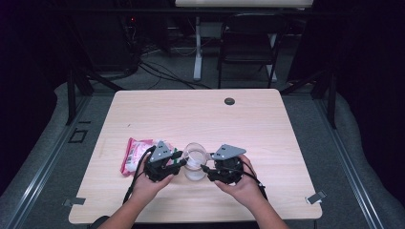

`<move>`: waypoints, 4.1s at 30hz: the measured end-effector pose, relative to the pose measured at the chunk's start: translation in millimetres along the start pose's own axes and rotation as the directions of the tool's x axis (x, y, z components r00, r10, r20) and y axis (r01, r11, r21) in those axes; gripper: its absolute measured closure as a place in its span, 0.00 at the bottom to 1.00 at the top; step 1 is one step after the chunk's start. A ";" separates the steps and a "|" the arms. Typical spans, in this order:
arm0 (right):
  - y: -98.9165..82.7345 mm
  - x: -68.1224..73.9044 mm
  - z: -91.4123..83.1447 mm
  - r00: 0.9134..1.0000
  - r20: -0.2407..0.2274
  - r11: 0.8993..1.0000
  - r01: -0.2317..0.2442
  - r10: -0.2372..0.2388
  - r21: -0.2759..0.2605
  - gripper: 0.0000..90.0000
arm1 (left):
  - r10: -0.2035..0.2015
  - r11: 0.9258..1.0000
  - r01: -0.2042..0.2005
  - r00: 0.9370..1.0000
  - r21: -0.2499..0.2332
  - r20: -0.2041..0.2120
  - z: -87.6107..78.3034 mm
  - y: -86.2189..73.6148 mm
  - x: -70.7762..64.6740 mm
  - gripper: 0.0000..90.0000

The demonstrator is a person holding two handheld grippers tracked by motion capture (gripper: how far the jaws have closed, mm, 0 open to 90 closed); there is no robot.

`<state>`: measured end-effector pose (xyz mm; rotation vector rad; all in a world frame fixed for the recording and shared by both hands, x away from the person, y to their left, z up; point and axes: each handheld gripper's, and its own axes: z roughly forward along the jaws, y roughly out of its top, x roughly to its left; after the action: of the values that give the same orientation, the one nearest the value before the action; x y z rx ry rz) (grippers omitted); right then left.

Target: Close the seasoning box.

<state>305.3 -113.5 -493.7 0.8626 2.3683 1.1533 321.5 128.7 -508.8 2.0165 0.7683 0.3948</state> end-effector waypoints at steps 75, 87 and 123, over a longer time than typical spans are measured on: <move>-1.4 -3.0 -0.8 0.999 0.054 1.000 -0.004 0.005 -0.019 0.54 | -0.012 1.000 0.012 1.000 -0.017 -0.015 6.5 -6.2 5.3 0.62; -0.4 -9.7 -8.0 0.997 0.063 0.998 -0.031 0.034 -0.048 0.55 | -0.012 1.000 0.012 1.000 -0.017 -0.015 6.2 -6.2 5.3 0.63; -8.5 -20.9 1.6 0.990 0.029 0.990 -0.136 0.137 -0.035 0.67 | -0.028 0.999 0.027 0.999 -0.029 -0.030 -0.7 -5.1 7.4 0.62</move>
<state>318.8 -130.5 -500.2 1.0372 2.2885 1.2183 324.9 136.0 -513.0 1.9755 0.8040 0.4195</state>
